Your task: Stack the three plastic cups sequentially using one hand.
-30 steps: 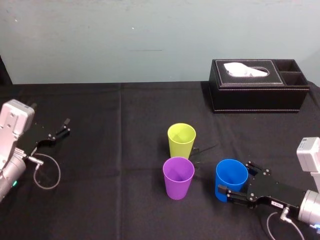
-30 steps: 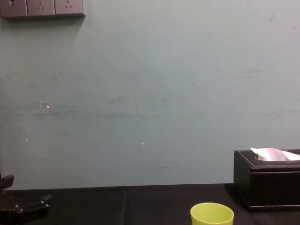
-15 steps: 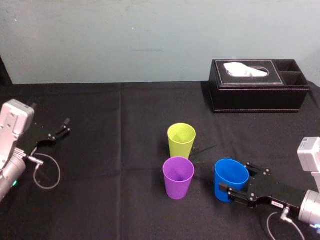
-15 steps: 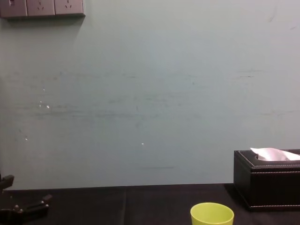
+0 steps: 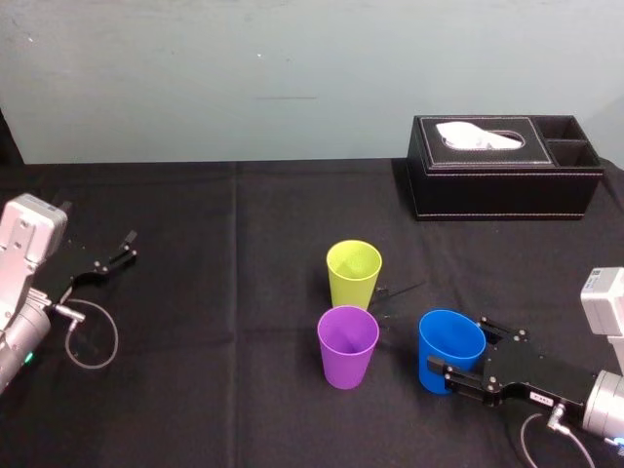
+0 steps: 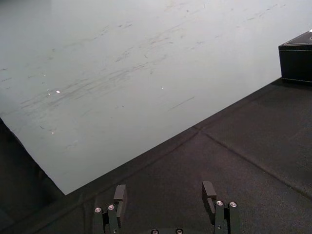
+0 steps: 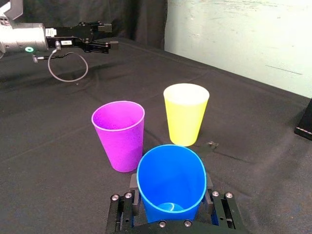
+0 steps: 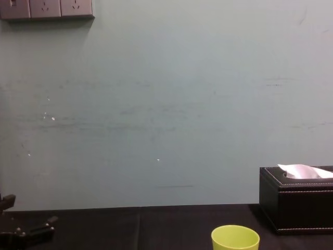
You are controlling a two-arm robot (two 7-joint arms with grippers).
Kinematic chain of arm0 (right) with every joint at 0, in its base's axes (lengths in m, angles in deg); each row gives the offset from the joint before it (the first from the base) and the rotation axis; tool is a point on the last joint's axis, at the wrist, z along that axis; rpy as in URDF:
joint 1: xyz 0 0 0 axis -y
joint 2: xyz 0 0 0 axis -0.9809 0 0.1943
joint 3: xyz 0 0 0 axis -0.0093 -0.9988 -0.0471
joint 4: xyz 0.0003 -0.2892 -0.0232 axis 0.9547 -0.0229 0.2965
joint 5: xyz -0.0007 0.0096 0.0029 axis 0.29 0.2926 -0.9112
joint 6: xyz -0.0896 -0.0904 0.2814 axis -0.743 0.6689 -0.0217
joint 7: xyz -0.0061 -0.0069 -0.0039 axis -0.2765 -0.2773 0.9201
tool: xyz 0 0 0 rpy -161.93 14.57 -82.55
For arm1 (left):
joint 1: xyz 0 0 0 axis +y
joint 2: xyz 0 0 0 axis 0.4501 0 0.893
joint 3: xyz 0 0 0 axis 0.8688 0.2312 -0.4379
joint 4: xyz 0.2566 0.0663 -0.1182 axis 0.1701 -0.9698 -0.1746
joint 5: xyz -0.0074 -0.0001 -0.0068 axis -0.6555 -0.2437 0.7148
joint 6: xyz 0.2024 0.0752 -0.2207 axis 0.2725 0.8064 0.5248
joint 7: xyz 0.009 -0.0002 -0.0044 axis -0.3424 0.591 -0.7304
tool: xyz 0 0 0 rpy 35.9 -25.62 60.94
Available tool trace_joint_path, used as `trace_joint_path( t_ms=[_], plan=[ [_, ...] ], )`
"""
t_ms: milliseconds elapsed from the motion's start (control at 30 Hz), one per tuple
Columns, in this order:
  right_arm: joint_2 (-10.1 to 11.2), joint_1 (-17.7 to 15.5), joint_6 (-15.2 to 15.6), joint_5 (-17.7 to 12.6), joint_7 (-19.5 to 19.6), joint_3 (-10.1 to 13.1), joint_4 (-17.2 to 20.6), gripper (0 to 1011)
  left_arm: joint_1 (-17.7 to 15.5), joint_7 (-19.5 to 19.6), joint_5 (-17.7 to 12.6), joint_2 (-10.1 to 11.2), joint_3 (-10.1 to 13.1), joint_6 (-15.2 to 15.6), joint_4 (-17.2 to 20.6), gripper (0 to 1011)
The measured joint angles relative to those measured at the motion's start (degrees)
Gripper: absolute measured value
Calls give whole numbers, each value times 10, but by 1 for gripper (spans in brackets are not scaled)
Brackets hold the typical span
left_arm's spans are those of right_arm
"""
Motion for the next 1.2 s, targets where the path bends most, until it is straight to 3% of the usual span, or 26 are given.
trace_joint_path(
  t_ms=[233, 633, 933, 1200],
  plan=[
    [4, -9, 6, 2, 12, 7, 17, 724, 0, 0, 0, 0, 0, 0, 0, 1011],
    [36, -24, 73, -23, 39, 43, 102, 724, 0, 0, 0, 0, 0, 0, 0, 1011],
    [43, 15, 110, -37, 41, 40, 139, 724, 0, 0, 0, 0, 0, 0, 0, 1011],
    [23, 82, 148, -30, 56, 2, 137, 724, 0, 0, 0, 0, 0, 0, 0, 1011]
  ],
)
